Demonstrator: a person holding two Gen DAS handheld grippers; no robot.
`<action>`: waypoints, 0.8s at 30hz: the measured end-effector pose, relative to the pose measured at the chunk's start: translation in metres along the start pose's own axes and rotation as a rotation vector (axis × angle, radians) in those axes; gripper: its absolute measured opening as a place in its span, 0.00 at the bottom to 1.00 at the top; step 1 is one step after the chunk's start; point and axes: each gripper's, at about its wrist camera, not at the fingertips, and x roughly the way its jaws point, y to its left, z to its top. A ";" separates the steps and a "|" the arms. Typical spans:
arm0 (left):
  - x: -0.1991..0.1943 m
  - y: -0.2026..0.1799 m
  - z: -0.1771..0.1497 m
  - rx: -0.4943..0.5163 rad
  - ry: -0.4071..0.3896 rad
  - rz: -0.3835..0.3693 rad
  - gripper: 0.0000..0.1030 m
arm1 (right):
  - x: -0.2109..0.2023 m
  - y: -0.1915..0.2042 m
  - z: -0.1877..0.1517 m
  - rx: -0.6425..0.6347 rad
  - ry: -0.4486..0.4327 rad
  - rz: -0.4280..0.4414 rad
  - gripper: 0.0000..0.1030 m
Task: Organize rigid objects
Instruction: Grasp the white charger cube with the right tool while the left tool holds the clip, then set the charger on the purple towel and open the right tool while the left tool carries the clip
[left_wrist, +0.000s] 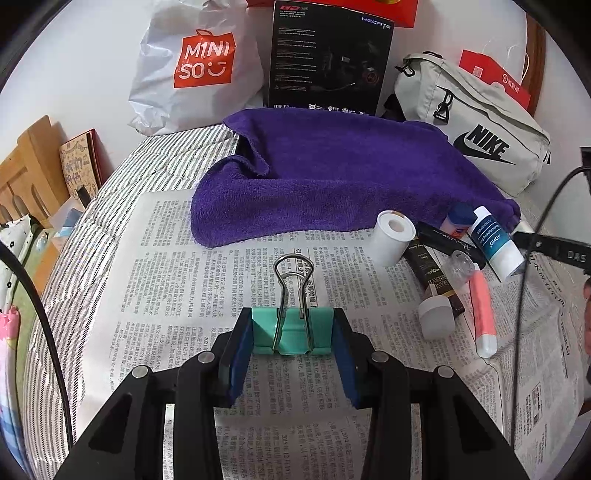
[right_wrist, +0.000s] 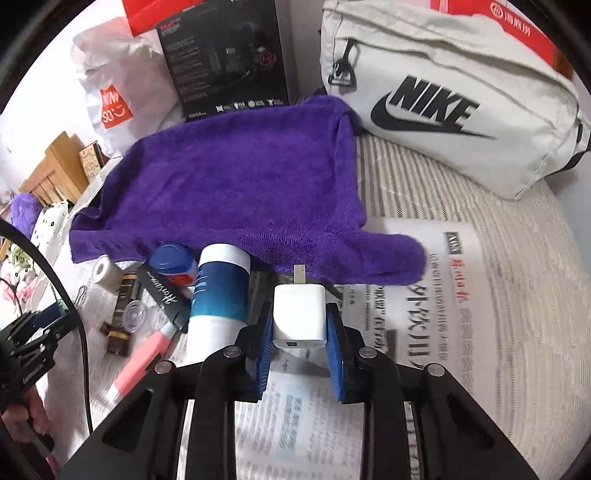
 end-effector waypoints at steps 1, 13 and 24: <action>-0.001 0.001 0.000 -0.004 -0.003 0.006 0.38 | -0.005 0.000 0.001 -0.008 -0.004 -0.005 0.25; -0.019 0.010 0.010 -0.010 -0.028 0.037 0.38 | 0.012 0.007 0.069 -0.020 -0.045 0.022 0.25; -0.027 0.024 0.021 -0.041 -0.031 0.027 0.38 | 0.074 0.010 0.085 -0.004 0.056 -0.010 0.25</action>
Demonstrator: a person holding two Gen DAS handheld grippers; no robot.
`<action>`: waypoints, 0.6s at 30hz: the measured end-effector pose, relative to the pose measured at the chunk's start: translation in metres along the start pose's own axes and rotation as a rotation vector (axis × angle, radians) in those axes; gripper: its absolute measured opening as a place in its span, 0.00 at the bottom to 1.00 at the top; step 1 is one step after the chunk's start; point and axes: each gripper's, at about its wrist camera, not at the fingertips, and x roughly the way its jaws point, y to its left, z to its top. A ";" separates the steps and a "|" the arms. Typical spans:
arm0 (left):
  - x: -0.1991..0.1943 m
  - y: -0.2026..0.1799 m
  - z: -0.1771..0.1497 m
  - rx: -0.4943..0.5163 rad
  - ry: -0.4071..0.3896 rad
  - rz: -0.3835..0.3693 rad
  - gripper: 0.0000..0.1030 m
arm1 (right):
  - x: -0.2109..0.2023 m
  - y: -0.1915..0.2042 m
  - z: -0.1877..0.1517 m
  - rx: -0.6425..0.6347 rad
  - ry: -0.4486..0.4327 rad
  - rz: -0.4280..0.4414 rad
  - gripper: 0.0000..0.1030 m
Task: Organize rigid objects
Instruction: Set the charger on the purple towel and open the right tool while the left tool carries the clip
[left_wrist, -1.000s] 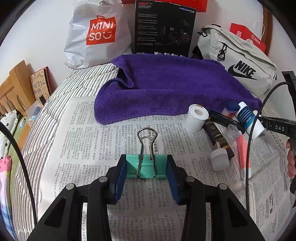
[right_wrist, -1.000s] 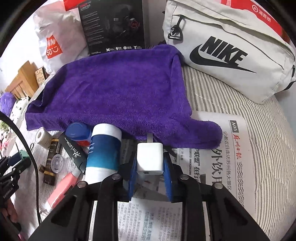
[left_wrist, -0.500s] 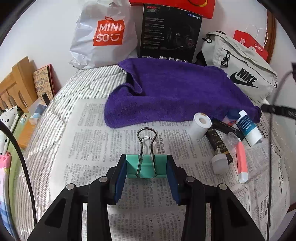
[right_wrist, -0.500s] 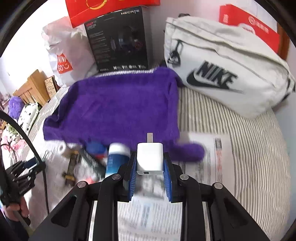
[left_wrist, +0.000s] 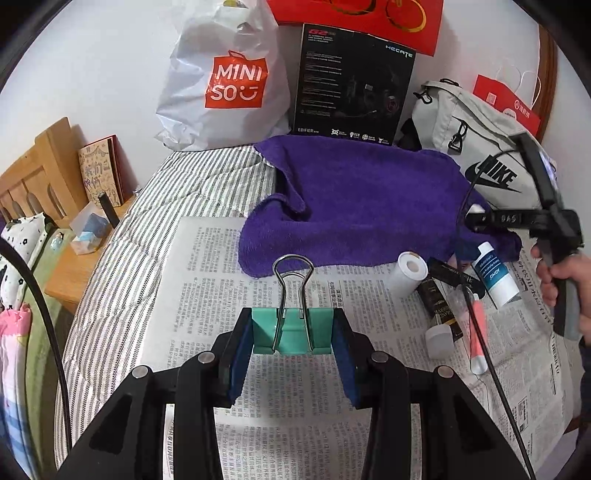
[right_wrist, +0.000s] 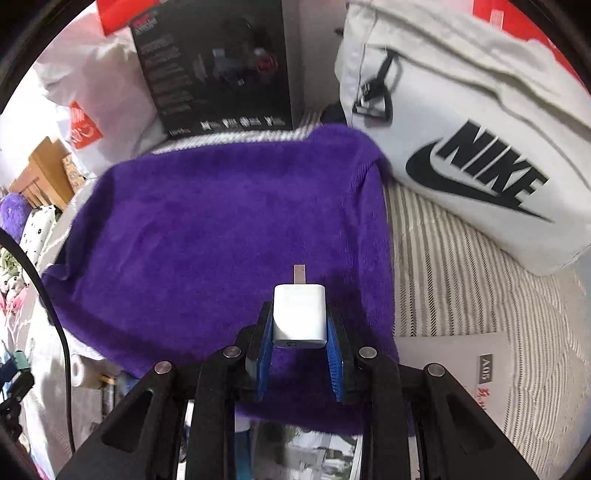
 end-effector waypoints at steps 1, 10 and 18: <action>0.000 0.001 0.001 0.000 -0.001 0.002 0.38 | 0.002 0.000 -0.001 -0.003 0.004 0.004 0.25; 0.002 0.002 0.015 -0.005 -0.005 -0.010 0.38 | 0.006 0.008 -0.001 -0.066 0.016 -0.008 0.31; 0.004 -0.003 0.033 0.007 -0.008 -0.027 0.38 | -0.029 0.000 -0.004 -0.040 -0.017 0.025 0.56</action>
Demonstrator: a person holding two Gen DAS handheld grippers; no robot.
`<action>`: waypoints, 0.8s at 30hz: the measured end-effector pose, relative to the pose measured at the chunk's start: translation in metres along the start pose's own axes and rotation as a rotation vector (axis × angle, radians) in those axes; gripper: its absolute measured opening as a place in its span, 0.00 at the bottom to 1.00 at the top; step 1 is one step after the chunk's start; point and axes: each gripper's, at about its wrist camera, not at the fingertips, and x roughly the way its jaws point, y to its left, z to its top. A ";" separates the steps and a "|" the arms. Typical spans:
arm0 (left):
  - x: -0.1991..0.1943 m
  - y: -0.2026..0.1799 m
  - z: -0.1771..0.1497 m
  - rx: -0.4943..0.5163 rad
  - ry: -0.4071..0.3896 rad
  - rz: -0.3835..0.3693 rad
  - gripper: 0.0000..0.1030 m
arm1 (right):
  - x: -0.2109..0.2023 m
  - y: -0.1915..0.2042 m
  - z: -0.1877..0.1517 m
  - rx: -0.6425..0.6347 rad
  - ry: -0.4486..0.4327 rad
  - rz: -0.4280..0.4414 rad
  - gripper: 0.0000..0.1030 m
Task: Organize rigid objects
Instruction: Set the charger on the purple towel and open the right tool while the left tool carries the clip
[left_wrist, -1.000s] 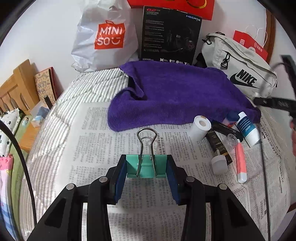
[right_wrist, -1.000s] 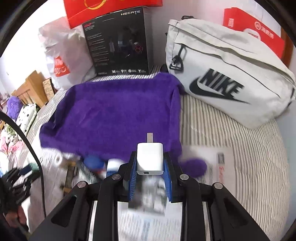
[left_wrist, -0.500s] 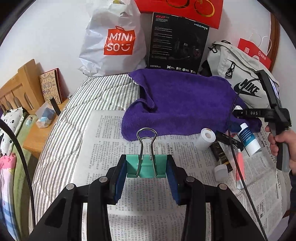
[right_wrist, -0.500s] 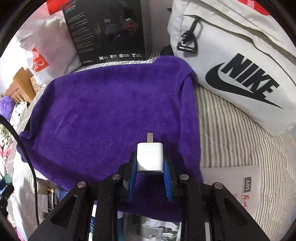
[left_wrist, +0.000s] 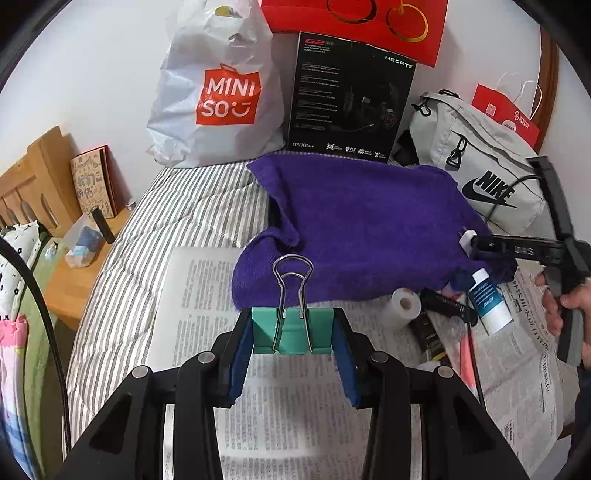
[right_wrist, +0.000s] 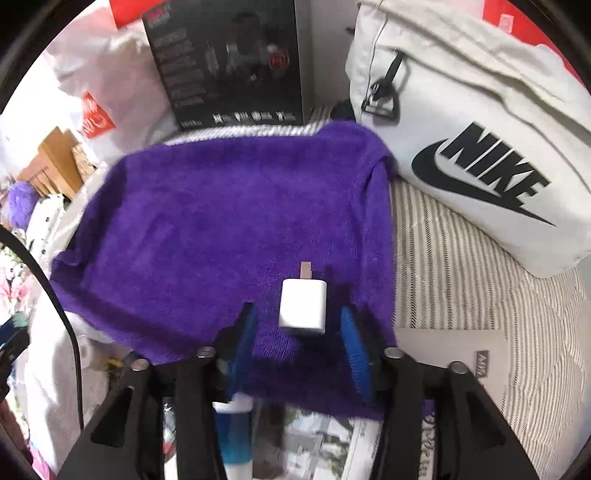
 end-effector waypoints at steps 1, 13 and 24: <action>0.001 -0.001 0.003 0.004 0.000 0.000 0.38 | -0.009 -0.001 -0.001 -0.003 -0.017 -0.009 0.57; 0.024 0.003 0.025 -0.015 -0.001 -0.019 0.38 | -0.054 -0.016 -0.046 0.011 -0.045 -0.015 0.58; 0.054 -0.005 0.053 0.014 0.019 -0.019 0.38 | -0.061 -0.010 -0.095 0.027 -0.040 0.041 0.61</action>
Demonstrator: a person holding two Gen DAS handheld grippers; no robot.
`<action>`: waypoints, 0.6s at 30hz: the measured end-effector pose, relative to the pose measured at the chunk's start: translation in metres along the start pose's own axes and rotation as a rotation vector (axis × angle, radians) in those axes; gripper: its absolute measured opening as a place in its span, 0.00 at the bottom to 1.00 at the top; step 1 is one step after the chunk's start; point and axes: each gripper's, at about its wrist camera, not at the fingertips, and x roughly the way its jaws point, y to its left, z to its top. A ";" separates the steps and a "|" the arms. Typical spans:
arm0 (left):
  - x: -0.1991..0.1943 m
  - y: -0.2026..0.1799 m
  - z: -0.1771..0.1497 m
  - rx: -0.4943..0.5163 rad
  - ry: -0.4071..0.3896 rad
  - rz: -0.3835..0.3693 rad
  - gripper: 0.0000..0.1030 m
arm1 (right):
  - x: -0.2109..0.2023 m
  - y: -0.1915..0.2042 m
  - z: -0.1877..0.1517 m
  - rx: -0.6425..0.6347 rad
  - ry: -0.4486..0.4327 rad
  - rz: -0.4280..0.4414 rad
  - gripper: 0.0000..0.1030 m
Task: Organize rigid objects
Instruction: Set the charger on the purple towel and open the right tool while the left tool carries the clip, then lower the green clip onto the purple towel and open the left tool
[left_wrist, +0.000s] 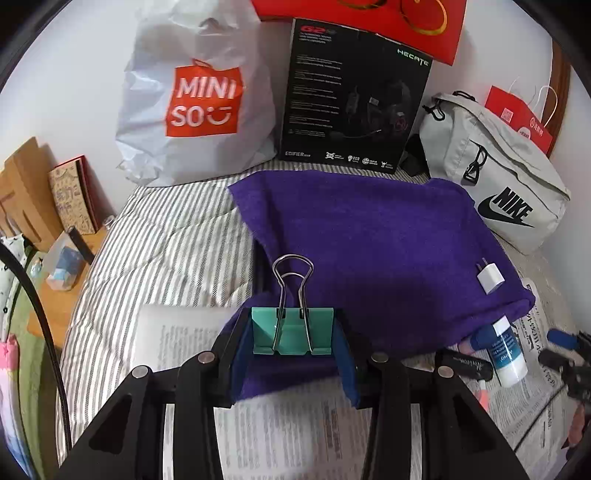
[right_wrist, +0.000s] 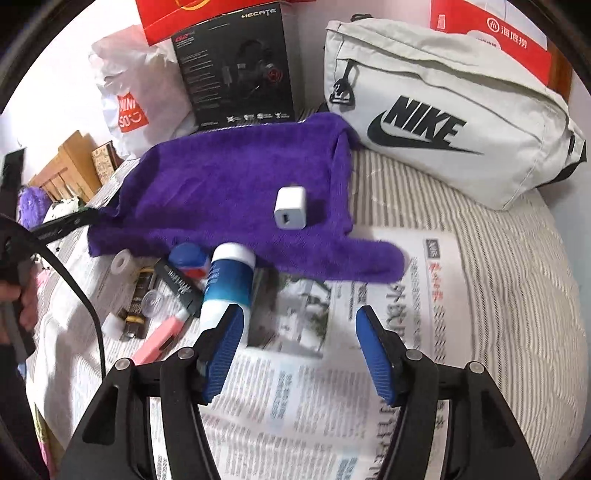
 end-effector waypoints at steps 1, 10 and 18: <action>0.002 -0.001 0.003 0.001 -0.004 0.003 0.38 | 0.000 0.001 -0.002 0.002 -0.001 -0.002 0.61; 0.027 -0.013 0.016 0.018 0.032 -0.008 0.38 | 0.007 0.004 -0.005 -0.007 0.009 0.024 0.61; 0.044 -0.018 0.022 0.019 0.053 -0.014 0.38 | 0.007 0.010 -0.004 -0.038 0.014 0.022 0.61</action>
